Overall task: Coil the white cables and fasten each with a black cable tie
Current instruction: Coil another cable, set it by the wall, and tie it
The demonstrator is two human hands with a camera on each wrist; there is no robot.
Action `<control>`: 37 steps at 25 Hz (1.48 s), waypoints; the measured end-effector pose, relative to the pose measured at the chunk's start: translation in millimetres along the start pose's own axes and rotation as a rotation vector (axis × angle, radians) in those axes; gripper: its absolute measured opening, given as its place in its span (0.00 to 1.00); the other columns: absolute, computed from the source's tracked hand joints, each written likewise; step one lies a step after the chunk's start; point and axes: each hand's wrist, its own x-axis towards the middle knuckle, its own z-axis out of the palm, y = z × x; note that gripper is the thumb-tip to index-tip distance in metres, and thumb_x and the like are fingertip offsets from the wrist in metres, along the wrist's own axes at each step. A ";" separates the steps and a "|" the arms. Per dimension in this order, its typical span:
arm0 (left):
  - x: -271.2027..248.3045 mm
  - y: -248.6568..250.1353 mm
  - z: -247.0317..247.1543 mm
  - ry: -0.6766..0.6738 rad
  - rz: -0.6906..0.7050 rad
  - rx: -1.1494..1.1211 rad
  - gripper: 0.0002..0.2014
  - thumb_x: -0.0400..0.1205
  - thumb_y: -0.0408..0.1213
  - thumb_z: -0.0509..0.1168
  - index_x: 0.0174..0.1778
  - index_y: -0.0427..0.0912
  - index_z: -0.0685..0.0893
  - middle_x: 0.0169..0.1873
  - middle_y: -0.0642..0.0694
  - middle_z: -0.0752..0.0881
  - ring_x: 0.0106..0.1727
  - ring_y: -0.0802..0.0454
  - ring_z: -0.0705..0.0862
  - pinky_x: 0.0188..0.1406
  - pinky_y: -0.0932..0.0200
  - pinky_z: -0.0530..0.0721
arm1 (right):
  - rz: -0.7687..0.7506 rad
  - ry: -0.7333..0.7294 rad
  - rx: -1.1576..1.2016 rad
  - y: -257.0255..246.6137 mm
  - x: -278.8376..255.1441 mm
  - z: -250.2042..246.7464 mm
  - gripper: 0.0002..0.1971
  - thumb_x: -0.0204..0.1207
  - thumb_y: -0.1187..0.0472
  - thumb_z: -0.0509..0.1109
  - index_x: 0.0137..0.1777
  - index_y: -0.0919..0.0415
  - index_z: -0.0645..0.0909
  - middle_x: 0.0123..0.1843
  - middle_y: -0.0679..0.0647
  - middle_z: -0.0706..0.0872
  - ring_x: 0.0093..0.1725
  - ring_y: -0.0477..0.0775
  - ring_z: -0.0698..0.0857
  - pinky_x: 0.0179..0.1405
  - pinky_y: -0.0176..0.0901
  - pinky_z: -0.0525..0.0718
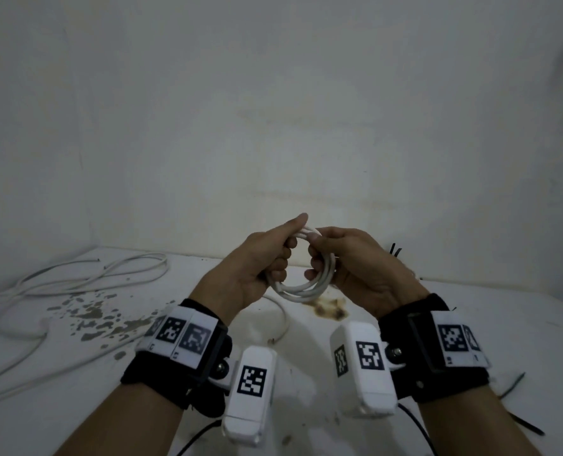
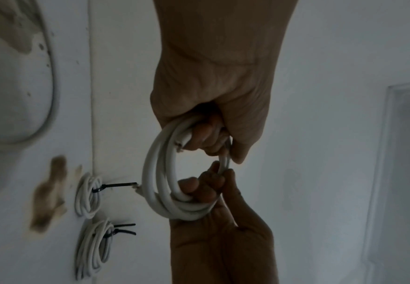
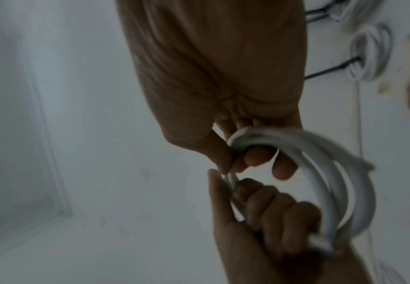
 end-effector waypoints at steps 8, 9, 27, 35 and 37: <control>-0.5 -10.0 15.7 -0.136 -0.097 -0.161 0.27 0.81 0.61 0.64 0.24 0.51 0.62 0.17 0.55 0.60 0.17 0.60 0.58 0.15 0.67 0.59 | 0.210 0.167 0.345 -9.9 -0.6 1.0 0.15 0.77 0.65 0.64 0.28 0.59 0.72 0.25 0.50 0.66 0.22 0.48 0.59 0.25 0.38 0.60; -0.6 -10.3 17.7 -0.150 -0.108 -0.182 0.27 0.82 0.59 0.64 0.23 0.51 0.62 0.16 0.55 0.60 0.16 0.60 0.58 0.15 0.68 0.59 | 0.217 0.176 0.376 -11.0 -1.1 -0.1 0.15 0.77 0.65 0.64 0.28 0.59 0.71 0.24 0.50 0.65 0.23 0.48 0.58 0.25 0.37 0.60; -9.0 -56.7 81.5 -0.164 -0.239 0.169 0.23 0.86 0.55 0.59 0.30 0.42 0.75 0.18 0.52 0.61 0.16 0.57 0.58 0.15 0.66 0.58 | 0.305 0.156 -0.574 2.5 -81.5 -111.9 0.13 0.86 0.55 0.62 0.52 0.62 0.86 0.45 0.61 0.90 0.40 0.59 0.88 0.44 0.50 0.88; -13.2 -73.4 153.1 -0.169 -0.312 0.027 0.21 0.86 0.51 0.58 0.30 0.43 0.70 0.17 0.53 0.59 0.16 0.55 0.56 0.16 0.63 0.61 | 0.452 -0.012 -1.526 13.6 -103.2 -185.7 0.14 0.79 0.49 0.73 0.59 0.57 0.88 0.63 0.53 0.85 0.54 0.53 0.84 0.44 0.38 0.84; -12.5 -71.7 159.1 -0.164 -0.341 -0.022 0.21 0.86 0.51 0.58 0.29 0.44 0.69 0.16 0.53 0.58 0.15 0.56 0.55 0.15 0.64 0.60 | 0.410 -0.011 -1.551 26.2 -97.4 -186.0 0.13 0.77 0.50 0.75 0.56 0.56 0.88 0.63 0.56 0.85 0.59 0.58 0.85 0.55 0.46 0.86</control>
